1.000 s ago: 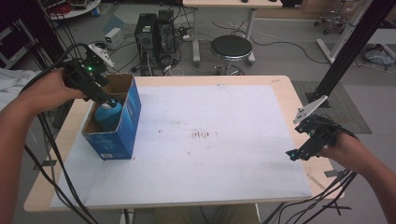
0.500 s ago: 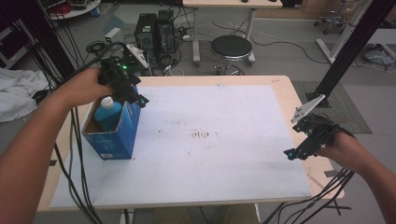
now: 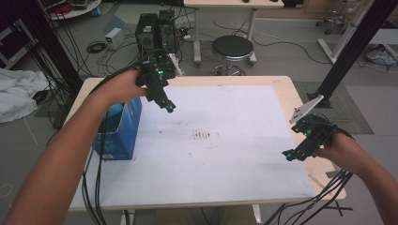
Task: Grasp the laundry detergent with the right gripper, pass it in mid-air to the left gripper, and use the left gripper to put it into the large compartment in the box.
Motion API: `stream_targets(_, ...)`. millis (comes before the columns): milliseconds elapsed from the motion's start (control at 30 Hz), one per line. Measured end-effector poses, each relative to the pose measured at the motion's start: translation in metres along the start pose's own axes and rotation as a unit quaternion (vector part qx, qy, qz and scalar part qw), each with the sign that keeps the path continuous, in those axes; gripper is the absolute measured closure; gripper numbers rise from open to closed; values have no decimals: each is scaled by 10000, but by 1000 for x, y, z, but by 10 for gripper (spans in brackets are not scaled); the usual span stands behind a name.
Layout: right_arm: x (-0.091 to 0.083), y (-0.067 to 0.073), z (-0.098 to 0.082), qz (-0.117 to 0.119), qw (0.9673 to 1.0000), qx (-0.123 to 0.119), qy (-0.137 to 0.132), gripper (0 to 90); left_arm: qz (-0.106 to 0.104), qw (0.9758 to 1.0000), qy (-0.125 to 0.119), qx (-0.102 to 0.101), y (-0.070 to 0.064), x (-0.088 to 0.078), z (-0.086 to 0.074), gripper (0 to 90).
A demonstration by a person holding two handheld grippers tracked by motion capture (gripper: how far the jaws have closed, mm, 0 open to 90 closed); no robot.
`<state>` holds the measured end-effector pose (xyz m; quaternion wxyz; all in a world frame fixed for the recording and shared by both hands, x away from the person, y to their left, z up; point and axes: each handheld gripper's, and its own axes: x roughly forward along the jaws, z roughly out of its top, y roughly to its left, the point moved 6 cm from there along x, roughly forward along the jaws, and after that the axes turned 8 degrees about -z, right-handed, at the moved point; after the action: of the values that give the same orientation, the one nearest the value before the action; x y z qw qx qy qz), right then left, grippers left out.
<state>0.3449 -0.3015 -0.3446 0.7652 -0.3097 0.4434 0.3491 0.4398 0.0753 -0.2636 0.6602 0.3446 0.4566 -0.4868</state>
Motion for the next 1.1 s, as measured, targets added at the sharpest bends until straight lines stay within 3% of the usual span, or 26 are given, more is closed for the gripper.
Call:
stream_targets(167,0,0,1,3,10000,-9,-21,13,54,9999,16,95,1,12,10,39)
stream_targets(333,2,0,2,10,10000,-1,-31,13,-171,9992,-14,358,-4,21,21,39)
stream_targets(600,4,-3,5,22,10000,8,-64,12,-112,9994,-132,302,-4,28,35,39)
stream_targets(767,3,-6,9,25,10000,-4,-87,13,-145,9991,-66,401,-5,31,37,39)
stream_targets(933,2,-5,14,41,9999,-56,-84,13,-134,9993,-160,299,-5,29,39,39)
stream_targets(1100,4,-4,16,56,9999,-119,-65,12,-108,9991,-198,358,-7,27,39,39)
